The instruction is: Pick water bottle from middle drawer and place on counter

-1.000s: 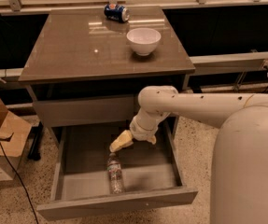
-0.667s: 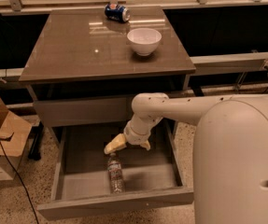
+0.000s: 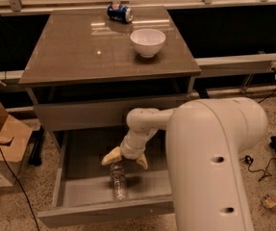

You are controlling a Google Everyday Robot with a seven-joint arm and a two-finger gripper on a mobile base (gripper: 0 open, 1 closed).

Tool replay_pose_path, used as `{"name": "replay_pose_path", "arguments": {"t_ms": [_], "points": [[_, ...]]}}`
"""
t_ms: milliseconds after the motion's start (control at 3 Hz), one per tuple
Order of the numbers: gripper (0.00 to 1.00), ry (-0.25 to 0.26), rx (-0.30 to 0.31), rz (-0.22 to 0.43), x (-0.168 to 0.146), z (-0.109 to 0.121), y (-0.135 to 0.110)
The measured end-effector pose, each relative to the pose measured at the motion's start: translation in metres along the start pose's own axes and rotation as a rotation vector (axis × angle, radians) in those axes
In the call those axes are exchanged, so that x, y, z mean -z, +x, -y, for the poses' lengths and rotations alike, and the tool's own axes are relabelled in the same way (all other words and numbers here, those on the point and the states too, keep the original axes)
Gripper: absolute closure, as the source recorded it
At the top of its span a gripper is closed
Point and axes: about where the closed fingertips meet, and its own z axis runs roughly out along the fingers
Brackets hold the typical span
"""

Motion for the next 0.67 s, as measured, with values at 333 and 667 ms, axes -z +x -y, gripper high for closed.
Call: {"name": "replay_pose_path", "arguments": {"t_ms": [333,667], "points": [[0.00,-0.004,-0.078,-0.062,-0.036,0.001,0.005],[0.02,0.001,-0.128,-0.119,-0.065,0.000,0.018]]}}
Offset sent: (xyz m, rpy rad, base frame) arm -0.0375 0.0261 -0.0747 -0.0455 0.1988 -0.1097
